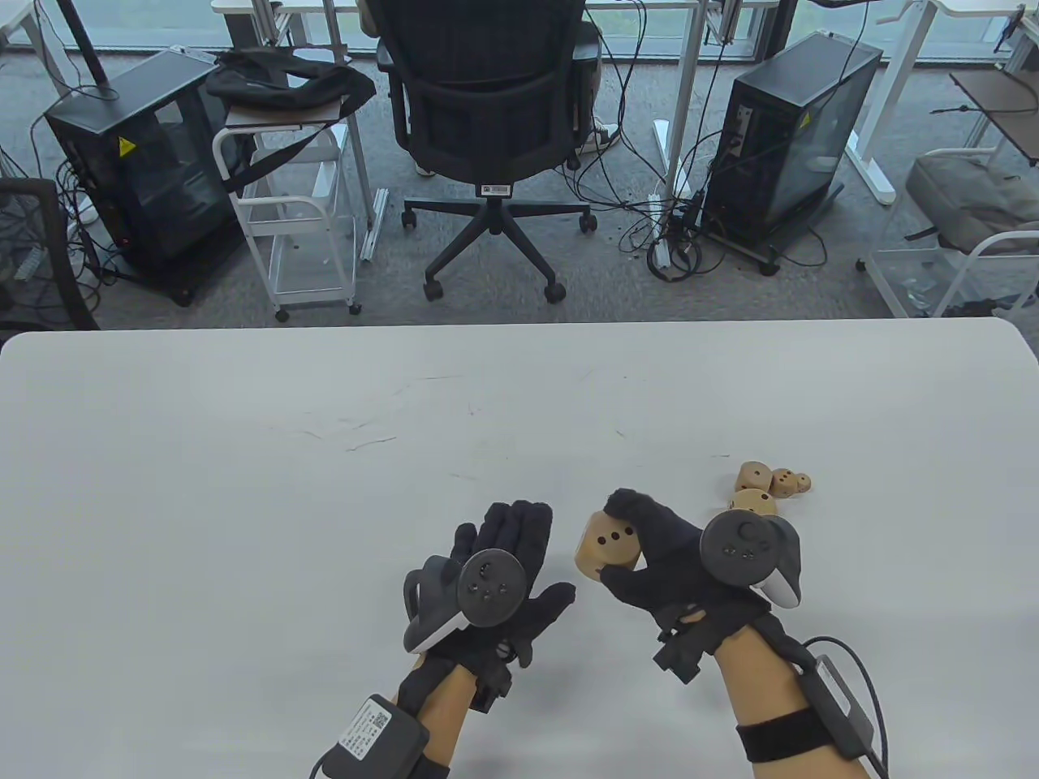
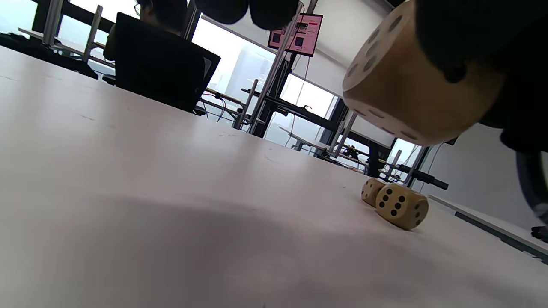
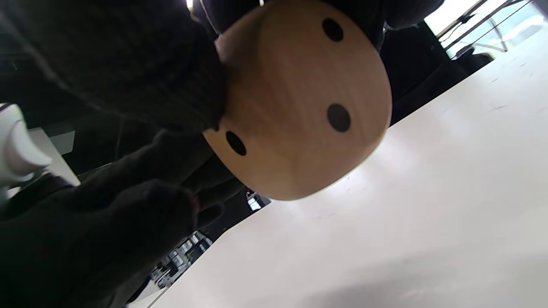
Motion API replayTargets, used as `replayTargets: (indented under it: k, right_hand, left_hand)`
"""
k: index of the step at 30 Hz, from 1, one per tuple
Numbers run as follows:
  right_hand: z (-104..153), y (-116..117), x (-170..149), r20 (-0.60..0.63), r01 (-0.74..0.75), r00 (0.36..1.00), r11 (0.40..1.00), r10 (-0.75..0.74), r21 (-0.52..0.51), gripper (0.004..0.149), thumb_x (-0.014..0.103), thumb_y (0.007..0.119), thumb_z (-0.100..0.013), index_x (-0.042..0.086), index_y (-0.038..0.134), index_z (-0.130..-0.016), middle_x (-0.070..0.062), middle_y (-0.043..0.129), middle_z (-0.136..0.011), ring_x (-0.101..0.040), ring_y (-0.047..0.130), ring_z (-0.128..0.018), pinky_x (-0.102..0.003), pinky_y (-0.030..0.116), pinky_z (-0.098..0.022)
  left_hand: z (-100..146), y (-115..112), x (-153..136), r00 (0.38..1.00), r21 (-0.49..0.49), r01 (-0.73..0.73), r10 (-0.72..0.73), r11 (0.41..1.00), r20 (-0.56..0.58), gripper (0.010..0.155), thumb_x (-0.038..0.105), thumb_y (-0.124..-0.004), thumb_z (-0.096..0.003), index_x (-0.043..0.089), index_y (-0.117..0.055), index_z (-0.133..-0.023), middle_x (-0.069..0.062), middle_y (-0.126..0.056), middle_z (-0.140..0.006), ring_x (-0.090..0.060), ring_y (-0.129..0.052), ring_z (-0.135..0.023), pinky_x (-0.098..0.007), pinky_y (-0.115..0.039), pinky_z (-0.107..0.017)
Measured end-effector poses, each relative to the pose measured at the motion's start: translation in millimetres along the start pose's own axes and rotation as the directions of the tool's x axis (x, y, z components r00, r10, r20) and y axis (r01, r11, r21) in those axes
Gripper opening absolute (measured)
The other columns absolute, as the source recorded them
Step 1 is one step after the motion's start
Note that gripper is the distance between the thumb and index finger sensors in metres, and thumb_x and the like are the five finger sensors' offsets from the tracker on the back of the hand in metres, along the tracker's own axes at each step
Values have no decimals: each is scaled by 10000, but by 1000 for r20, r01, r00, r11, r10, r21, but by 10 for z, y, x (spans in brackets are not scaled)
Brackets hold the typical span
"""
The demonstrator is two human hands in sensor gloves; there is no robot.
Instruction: Stack dice by size with corresponding numbers facing up
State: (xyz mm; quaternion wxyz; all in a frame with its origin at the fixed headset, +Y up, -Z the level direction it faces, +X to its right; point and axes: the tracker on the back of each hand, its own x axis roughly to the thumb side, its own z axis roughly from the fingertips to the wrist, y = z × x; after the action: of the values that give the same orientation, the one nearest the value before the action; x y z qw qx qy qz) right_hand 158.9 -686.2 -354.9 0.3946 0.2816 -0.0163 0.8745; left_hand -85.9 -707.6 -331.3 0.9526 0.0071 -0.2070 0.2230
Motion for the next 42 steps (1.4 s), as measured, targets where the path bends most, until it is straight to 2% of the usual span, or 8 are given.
replayTargets:
  k: [6,8,9,10,17,24,34,42]
  right_hand:
    - [-34,75,36,15,210,977,974,-212,83,905,357,1038,-368,197,427,-1016,-216,615,-1057,-509,727,-918,-654,504,-712]
    - [-32,66,6,9,260,965,962,-261,88,906,366,1035,-371,198,425,-1020,-215,622,-1055,-504,736,-917,-651,510,-712]
    - [-22,59,-9,12,296,955,952,-297,76,902,370,1035,-375,199,429,-1021,-214,628,-1053,-505,744,-912,-649,513,-713]
    - [-19,54,-20,16,326,945,944,-328,57,897,373,1035,-374,203,439,-1023,-213,637,-1052,-503,754,-910,-648,516,-714]
    - [3,87,11,51,435,898,899,-438,58,869,577,896,-441,236,409,-1075,-197,520,-1129,-533,629,-991,-677,484,-715]
    - [14,104,84,75,318,944,946,-322,63,933,518,993,-388,253,421,-1076,-200,424,-1149,-524,606,-1009,-683,449,-719]
    - [9,148,16,43,326,944,944,-328,40,947,486,990,-400,222,383,-1077,-215,588,-1075,-491,770,-870,-657,530,-708]
    - [29,158,-167,-44,510,859,860,-510,-10,900,623,853,-456,188,380,-1087,-264,675,-978,-455,861,-716,-646,604,-673]
  left_hand:
    - [-39,-21,-93,952,-63,-267,273,962,135,888,539,-927,-412,330,-362,-1064,2,-611,-1166,-297,-651,-1101,-656,-453,-799]
    - [-49,-26,-139,916,-95,-372,382,923,122,575,172,-893,-886,338,-373,-1068,-1,-625,-1162,-292,-688,-1086,-659,-465,-798]
    - [-55,-28,-175,887,-111,-438,449,892,105,589,155,-902,-886,335,-371,-1070,-4,-629,-1159,-282,-728,-1062,-654,-475,-797]
    - [-58,-41,-217,847,-128,-512,524,849,87,904,522,-955,-423,336,-354,-1073,-5,-622,-1161,-279,-749,-1044,-652,-483,-798]
    - [-54,-55,-299,674,-127,-730,738,671,28,947,636,-896,-441,315,-285,-1090,-129,-612,-1093,-286,-825,-872,-620,-584,-758]
    - [-12,-91,-310,547,-73,-837,833,542,-78,924,690,-836,-464,307,-282,-1095,-159,-657,-1044,-281,-875,-791,-593,-636,-727]
    - [7,-22,-240,679,-47,-734,733,677,-45,896,785,-668,-431,259,-357,-1086,-141,-839,-898,-281,-962,-653,-574,-679,-695]
    - [20,37,-183,755,-55,-650,652,758,63,859,758,-681,-441,317,-335,-1092,-93,-701,-1082,-339,-837,-914,-631,-569,-761]
